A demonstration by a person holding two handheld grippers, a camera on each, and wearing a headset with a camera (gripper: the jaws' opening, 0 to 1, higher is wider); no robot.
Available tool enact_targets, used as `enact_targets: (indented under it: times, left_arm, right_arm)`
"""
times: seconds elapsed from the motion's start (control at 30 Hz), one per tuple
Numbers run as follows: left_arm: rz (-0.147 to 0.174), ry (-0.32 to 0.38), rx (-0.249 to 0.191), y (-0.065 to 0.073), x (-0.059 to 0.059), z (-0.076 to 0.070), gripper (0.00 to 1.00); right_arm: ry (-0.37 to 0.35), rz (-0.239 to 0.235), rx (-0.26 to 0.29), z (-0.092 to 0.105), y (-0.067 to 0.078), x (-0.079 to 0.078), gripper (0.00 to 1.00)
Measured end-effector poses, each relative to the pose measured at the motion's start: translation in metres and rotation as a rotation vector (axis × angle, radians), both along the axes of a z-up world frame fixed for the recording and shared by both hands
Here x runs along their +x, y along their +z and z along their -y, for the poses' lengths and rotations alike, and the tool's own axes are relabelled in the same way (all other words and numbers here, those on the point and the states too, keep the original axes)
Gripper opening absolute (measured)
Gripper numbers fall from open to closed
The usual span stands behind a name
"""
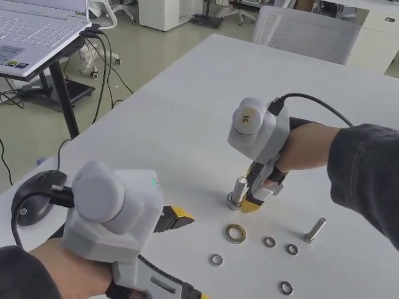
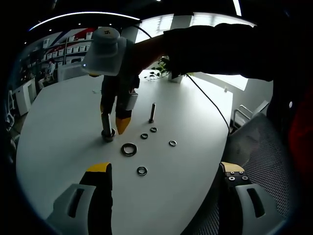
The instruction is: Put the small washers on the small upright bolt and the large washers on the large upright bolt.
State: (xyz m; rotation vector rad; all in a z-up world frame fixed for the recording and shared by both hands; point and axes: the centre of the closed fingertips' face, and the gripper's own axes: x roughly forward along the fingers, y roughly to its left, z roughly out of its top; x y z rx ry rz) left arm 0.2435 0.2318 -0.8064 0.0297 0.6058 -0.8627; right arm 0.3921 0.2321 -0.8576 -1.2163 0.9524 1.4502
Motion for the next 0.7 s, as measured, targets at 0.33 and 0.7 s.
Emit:
enact_targets:
  times: [0.33, 0.7]
  left_arm:
    - [0.003, -0.009, 0.002, 0.001, -0.002, 0.001, 0.9]
    - [0.008, -0.016, 0.004, 0.004, -0.001, 0.002, 0.9]
  right_arm:
    - [-0.026, 0.005, 0.004, 0.01, 0.006, -0.002, 0.4]
    - [-0.039, 0.003, 0.002, 0.018, 0.011, -0.005, 0.4]
